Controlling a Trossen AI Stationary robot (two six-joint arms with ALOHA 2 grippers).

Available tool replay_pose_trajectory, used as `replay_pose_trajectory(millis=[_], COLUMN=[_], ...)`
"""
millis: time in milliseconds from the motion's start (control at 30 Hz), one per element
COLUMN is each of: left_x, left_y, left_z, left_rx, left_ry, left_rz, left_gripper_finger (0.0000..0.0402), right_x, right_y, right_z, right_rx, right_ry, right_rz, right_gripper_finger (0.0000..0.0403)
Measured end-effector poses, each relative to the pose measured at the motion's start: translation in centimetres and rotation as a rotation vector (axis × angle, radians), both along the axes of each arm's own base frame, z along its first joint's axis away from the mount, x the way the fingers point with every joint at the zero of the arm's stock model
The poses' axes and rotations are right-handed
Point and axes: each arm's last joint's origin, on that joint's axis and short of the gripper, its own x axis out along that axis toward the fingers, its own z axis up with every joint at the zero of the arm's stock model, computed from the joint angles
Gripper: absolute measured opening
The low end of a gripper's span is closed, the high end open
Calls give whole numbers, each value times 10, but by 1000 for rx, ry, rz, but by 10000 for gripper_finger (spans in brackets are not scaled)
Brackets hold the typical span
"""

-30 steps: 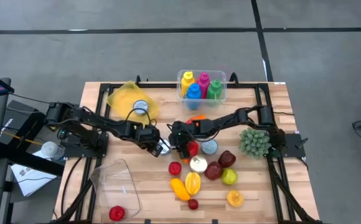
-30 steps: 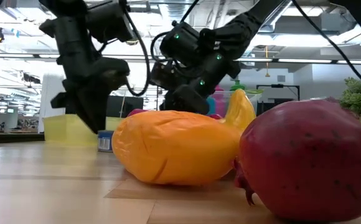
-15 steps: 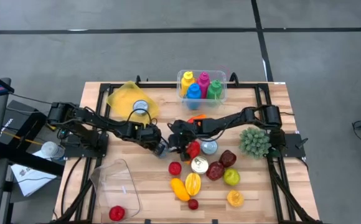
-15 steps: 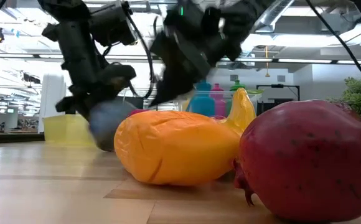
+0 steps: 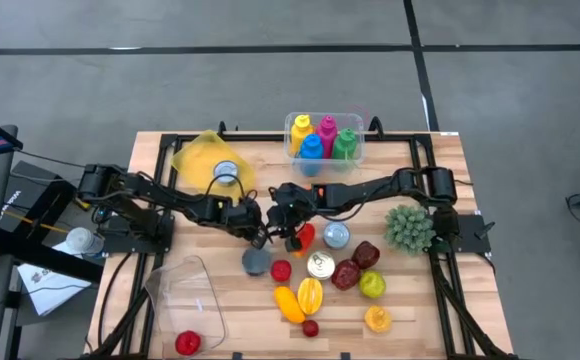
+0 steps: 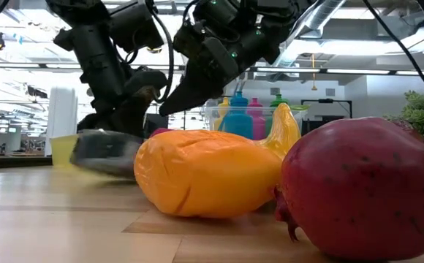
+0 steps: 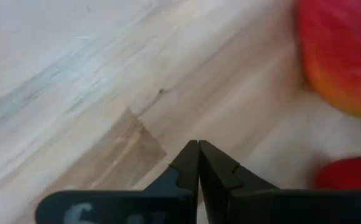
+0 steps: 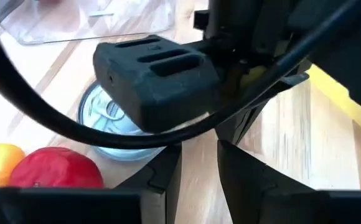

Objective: Pick & Place Food Item
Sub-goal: Put the blue tuna can into the yellow bin

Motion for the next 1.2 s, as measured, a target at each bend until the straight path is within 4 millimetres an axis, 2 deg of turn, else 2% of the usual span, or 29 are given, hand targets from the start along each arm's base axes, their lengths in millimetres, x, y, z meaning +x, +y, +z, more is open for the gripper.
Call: replay_pose_trajectory(millis=[200, 300, 433, 567, 733, 833, 1000, 1100, 1200], left_x=[-9, -23, -34, -33, -25, -19, -11, -5, 2], left_y=[-11, -18, -33, -48, -56, -56, -54, -47, -32], left_z=[21, 30, 34, 26, 4, -1, 3, 0, -6], left_rx=[-77, -159, -190, -220, -196, -177, -150, -150, -119], left_ry=[-47, 1, 49, 84, 142, 105, 20, -7, -18], left_rz=[-130, -139, -142, -137, -96, -72, -37, -6, 28], left_gripper_finger=[0, 0, 0, 0, 0, 0, 0, 0, 0], right_x=[-5, -7, -7, -6, -2, -3, -3, -2, -2], right_y=[8, 10, 10, 10, 9, 11, 12, 12, 6], right_z=[5, -1, 1, 2, -3, -10, -15, -14, -14], right_rx=[2, 1, -3, -5, -8, -17, -16, -16, -17], right_ry=[36, 76, 62, 51, 34, 60, 79, 75, 77], right_rz=[21, 27, 30, 31, 33, 45, 48, 47, 31], right_gripper_finger=[98, 98, 98, 98, 98, 98, 98, 98, 98])
